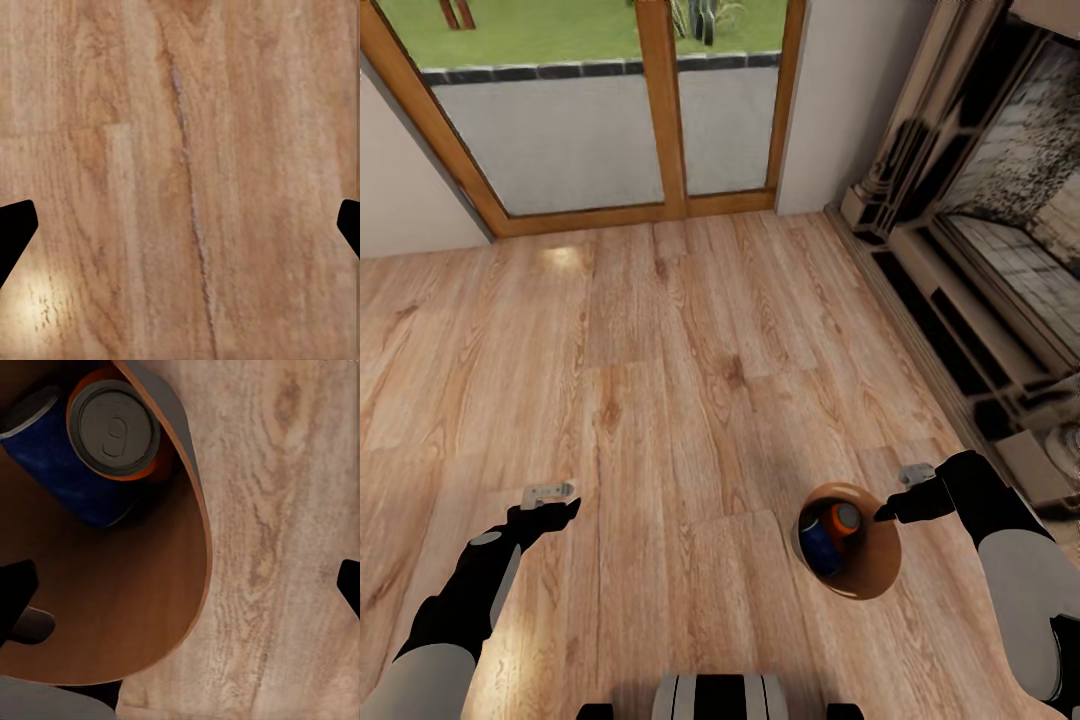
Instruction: Put the three can of soda from the living room inside the tash can in the kitchen.
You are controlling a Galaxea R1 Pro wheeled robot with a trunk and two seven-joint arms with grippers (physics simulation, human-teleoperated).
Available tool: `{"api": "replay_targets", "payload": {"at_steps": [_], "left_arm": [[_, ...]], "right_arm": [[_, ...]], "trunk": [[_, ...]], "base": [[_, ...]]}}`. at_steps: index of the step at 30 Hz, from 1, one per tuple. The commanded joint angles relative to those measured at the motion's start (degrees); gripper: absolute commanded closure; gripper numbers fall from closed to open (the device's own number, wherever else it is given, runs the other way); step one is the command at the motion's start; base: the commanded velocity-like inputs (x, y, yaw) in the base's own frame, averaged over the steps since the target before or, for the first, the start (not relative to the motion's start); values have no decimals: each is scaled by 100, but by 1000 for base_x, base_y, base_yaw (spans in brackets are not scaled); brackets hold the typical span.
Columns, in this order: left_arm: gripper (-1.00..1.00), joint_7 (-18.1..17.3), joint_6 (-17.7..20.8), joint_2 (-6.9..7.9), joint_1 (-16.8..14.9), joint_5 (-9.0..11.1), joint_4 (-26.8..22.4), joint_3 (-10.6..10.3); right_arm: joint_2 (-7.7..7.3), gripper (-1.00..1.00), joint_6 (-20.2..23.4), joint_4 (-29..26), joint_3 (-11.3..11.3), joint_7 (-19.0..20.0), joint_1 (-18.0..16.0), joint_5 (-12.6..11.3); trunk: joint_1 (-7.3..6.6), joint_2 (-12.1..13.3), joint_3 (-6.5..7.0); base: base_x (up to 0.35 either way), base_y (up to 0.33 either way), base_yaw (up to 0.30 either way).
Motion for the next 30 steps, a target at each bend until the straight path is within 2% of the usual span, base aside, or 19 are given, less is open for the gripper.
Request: {"api": "replay_targets", "payload": {"at_steps": [1, 19, 30], "left_arm": [[-100, 0, 0, 0, 0, 0, 0, 0], [-100, 10, 0, 1, -2, -3, 5, 0], [-100, 26, 0, -2, -2, -3, 6, 0]], "right_arm": [[0, -100, 0, 0, 0, 0, 0, 0], [0, -100, -1, -2, -6, 8, 10, -8], [8, -100, -10, -56, -6, 1, 263, -10]], "trunk": [[-22, 42, 18], [-418, 764, 342], [-659, 1205, 549]], "base": [[0, 0, 0], [0, 0, 0], [0, 0, 0]]}}
